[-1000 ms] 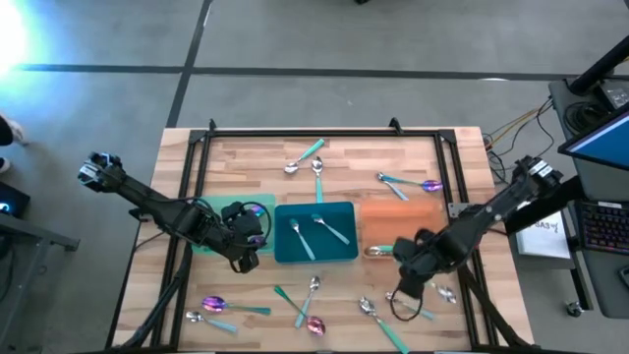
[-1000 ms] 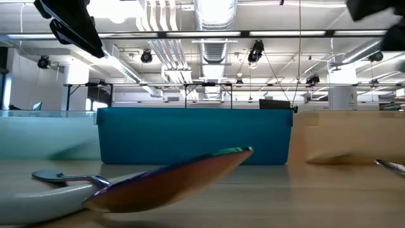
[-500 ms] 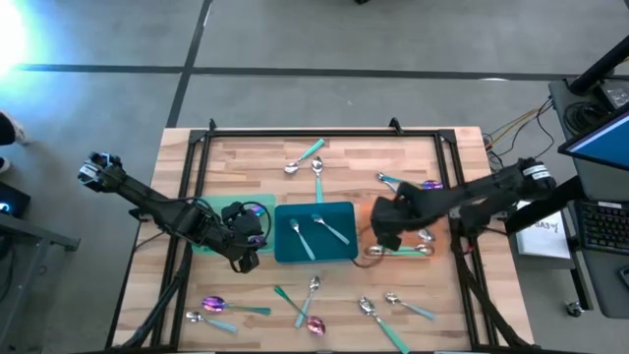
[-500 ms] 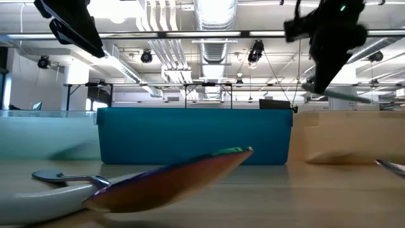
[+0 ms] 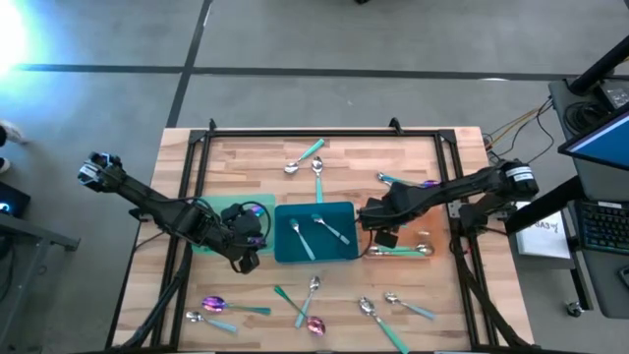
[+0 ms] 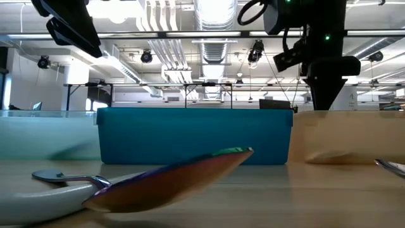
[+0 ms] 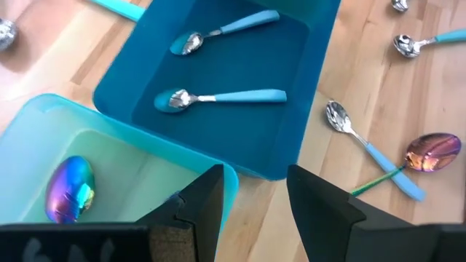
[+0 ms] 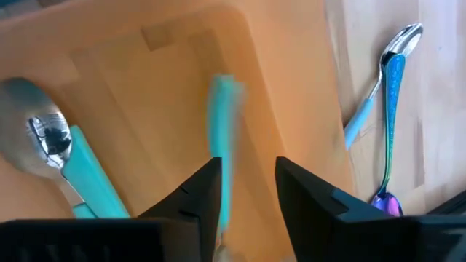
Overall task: Sort silverware by color (type)
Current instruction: Put the green spoon into the orange bin, then put the blue spoon into the blue bin
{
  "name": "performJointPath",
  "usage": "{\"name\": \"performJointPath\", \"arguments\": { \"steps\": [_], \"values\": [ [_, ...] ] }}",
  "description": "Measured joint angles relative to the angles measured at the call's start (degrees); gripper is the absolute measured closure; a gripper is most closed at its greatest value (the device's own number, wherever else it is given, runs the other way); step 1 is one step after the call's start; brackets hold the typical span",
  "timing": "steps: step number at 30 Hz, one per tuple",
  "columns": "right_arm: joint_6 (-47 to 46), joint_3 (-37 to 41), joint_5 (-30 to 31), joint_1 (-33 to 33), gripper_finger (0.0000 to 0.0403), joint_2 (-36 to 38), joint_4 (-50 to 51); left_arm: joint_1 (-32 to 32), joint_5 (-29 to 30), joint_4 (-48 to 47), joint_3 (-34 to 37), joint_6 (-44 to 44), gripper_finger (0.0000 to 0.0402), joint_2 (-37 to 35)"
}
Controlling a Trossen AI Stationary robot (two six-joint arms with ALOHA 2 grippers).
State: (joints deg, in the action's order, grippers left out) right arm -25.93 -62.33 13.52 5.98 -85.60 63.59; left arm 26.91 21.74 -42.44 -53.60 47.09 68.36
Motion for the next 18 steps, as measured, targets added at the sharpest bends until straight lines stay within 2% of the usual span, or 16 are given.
{"name": "performJointPath", "arguments": {
  "steps": [6,9,14,18],
  "values": [
    [-0.57,-0.02,-0.05,0.09,0.0255,0.85,0.09,-0.01,-2.34,0.29,0.01,1.96,0.0265,0.0],
    [-2.0,-0.02,-0.47,0.65,0.0256,0.89,0.04,0.06,-6.42,2.59,0.07,2.06,0.0265,0.67],
    [-4.09,-0.02,-0.5,3.3,0.0265,0.96,-0.45,1.02,-8.25,6.24,0.07,5.45,0.0265,4.43],
    [-4.55,-0.02,-0.55,6.24,0.0271,0.96,-1.49,2.37,-14.35,5.99,0.09,7.88,0.0265,8.3]
  ]
}}
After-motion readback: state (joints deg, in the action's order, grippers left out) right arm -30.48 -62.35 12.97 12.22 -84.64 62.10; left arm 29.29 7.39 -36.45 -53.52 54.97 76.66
